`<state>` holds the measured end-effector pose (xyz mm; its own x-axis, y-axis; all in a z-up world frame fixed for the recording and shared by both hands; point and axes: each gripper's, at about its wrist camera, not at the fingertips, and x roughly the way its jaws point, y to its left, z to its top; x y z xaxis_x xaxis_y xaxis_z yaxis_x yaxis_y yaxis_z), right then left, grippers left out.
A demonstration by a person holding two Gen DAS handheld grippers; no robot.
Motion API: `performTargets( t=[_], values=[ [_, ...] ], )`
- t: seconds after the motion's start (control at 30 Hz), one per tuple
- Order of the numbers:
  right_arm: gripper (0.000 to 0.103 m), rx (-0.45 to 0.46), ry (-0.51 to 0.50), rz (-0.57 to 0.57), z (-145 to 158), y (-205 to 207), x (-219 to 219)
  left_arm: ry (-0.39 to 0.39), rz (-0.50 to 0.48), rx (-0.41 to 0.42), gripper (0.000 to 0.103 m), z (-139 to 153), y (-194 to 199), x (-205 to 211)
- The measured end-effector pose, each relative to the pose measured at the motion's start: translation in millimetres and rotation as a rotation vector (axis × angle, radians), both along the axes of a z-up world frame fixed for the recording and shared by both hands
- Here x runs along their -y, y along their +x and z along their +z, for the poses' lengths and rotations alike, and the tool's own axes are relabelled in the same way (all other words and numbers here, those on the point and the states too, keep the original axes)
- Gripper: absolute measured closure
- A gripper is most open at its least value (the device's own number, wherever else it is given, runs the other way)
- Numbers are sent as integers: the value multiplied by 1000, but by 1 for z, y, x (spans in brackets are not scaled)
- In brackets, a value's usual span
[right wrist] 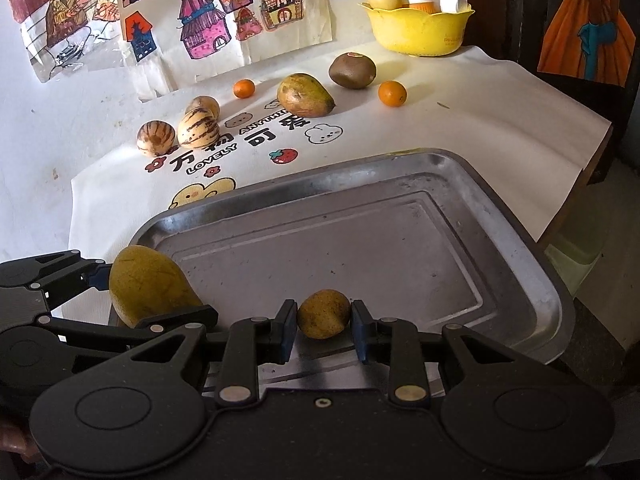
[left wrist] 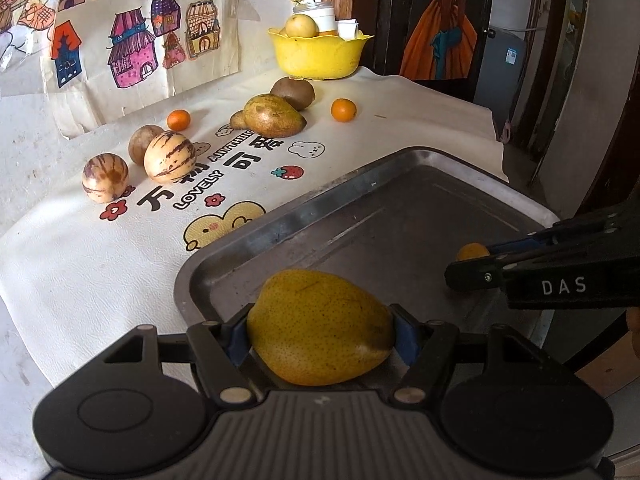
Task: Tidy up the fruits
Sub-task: 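Open the left tool to drop the pear while the right tool releases the small fruit into the tray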
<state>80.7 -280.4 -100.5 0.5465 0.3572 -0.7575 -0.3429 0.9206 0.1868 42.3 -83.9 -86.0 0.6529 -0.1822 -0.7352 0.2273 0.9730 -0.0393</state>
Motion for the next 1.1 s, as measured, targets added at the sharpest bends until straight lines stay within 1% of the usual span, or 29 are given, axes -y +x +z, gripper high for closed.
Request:
performTargets(
  t=[0.17, 0.33, 0.47, 0.57, 0.77, 0.83, 0.87, 1.03, 1.1],
  values=[
    [70, -1, 11, -4, 2, 2, 2, 1, 3, -1, 30, 0, 1, 0],
    [69, -2, 15, -4, 2, 3, 2, 22, -2, 66, 21, 12, -3, 2],
    [69, 13, 23, -7, 9, 3, 1, 14, 9, 78, 20, 17, -1, -1],
    [65, 28, 27, -7, 15, 4, 1, 6, 21, 76, 20, 19, 0, -5],
    [51, 47, 44, -20, 25, 5, 1, -13, 41, 82, 18, 21, 0, -13],
    [40, 58, 52, -26, 30, 3, 1, -28, 51, 88, 18, 24, -1, -16],
    [38, 65, 55, -28, 32, 3, 0, -37, 56, 95, 17, 27, -2, -19],
    [14, 104, 76, -44, 48, 1, -4, -67, 95, 122, 10, 39, -2, -31],
    [8, 116, 87, -50, 54, 0, -6, -74, 117, 132, 6, 43, 0, -39]
  ],
)
